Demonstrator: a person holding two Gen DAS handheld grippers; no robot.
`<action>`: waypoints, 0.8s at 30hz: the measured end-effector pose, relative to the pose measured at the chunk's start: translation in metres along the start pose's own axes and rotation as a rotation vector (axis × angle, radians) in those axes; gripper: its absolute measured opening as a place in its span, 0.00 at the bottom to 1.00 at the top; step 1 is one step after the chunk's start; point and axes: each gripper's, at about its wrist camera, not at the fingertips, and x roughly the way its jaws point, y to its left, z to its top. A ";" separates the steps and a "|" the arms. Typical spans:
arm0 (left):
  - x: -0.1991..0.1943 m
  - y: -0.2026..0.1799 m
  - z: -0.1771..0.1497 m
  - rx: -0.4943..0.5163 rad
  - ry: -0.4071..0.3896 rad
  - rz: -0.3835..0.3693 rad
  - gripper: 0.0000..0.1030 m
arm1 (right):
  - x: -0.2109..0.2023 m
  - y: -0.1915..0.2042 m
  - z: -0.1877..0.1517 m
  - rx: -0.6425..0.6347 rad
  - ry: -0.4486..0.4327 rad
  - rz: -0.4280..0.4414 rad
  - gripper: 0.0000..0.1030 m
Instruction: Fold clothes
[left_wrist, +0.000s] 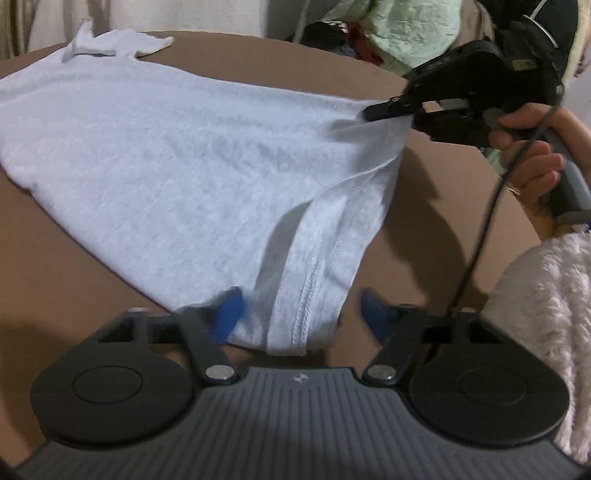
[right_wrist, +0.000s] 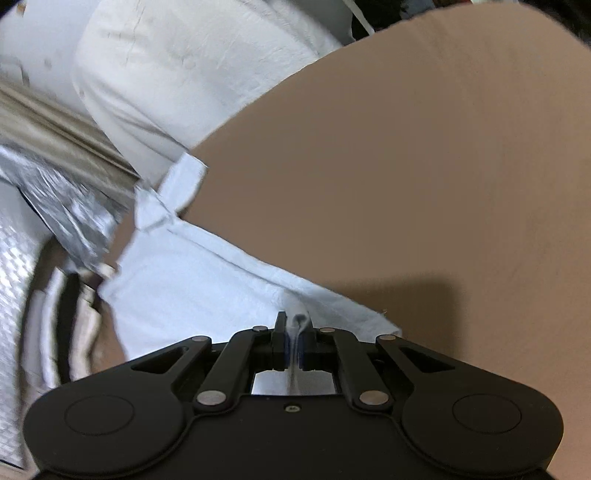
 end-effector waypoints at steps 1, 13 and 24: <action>-0.005 0.000 0.000 -0.013 0.001 0.002 0.08 | -0.003 0.001 -0.001 0.001 -0.009 0.019 0.06; -0.029 -0.009 -0.014 -0.073 0.096 0.020 0.10 | -0.001 0.045 -0.019 -0.255 0.051 -0.248 0.05; -0.074 0.059 -0.009 -0.298 0.044 -0.128 0.42 | -0.040 -0.020 -0.013 -0.140 -0.004 -0.106 0.67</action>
